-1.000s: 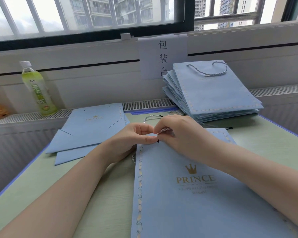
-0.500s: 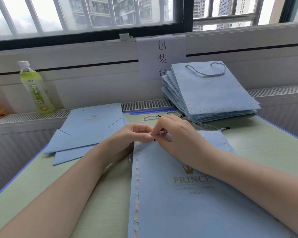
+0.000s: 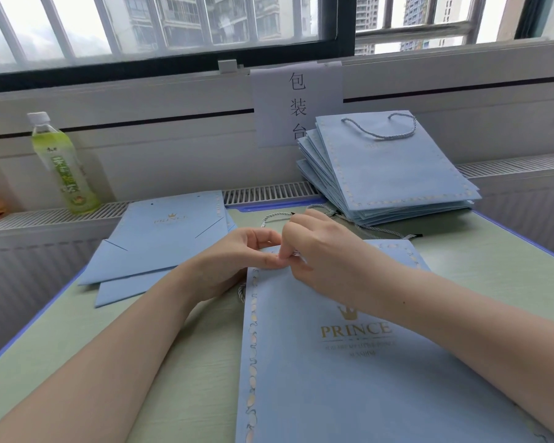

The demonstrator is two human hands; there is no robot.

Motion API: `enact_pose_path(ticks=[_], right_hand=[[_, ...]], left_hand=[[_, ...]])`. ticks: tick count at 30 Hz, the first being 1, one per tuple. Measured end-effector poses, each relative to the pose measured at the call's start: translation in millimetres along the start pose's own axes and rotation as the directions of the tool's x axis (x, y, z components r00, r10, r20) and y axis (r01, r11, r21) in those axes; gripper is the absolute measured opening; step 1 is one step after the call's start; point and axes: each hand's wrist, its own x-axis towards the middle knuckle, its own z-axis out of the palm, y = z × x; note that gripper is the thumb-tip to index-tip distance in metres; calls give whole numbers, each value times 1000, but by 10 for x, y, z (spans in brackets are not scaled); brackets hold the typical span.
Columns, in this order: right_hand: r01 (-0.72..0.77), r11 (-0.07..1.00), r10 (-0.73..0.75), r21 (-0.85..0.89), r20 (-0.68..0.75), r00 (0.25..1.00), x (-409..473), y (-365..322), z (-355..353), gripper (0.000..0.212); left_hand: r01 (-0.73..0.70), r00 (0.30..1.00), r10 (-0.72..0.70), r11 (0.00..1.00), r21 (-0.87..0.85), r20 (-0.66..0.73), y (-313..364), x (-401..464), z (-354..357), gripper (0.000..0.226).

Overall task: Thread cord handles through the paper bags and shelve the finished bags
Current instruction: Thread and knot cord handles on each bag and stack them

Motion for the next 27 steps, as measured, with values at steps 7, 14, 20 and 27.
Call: enact_pose_path(ticks=[7,14,20,27], right_hand=[[-194,968,184,162,74,980,-17,29,-55,6],[-44,999,43,27,40,998,-21,-1,-22,4],[-171,957,132,236,173,976,-27,36,-91,12],[-341,909,289,237,228,930,-49,1,-36,14]], left_hand=[[-13,1000,13,1000,-24,-19,15,-6,21,32],[-13,1000,12,999,-49,-23,4,-10,-7,28],[12,998,-11,1000,14,-63,32,-8,22,24],[22,993,-20,1000,13,-119,59,5,87,15]])
